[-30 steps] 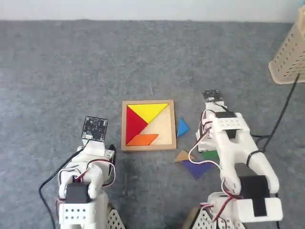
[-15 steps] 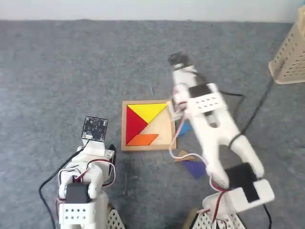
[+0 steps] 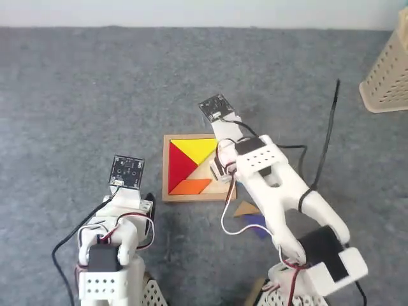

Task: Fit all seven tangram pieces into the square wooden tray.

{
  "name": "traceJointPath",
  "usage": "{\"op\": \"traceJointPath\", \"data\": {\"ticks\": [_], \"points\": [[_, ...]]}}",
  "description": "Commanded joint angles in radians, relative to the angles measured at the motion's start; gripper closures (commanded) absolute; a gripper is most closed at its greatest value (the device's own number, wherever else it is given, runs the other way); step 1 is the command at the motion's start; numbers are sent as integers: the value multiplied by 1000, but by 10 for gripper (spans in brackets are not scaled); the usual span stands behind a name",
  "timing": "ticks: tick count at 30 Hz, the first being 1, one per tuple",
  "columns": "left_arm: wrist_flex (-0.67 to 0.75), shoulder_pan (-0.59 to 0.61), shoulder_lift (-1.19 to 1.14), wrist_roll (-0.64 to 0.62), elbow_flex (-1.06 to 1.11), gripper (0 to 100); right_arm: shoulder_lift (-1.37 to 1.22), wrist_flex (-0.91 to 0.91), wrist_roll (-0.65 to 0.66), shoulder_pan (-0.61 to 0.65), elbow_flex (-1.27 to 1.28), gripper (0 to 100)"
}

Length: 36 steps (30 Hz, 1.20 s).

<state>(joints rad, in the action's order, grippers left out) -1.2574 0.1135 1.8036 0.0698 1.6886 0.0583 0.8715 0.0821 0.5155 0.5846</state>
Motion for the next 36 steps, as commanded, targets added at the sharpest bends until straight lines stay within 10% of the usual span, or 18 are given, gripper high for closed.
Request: {"op": "traceJointPath", "data": {"ticks": [1,36], "points": [[-5,0,15,-8,-4,867,71,-27,17,5,-5,993],[-5,0,15,-8,-4,867,24,-91,12,-354,-11,991]]}}
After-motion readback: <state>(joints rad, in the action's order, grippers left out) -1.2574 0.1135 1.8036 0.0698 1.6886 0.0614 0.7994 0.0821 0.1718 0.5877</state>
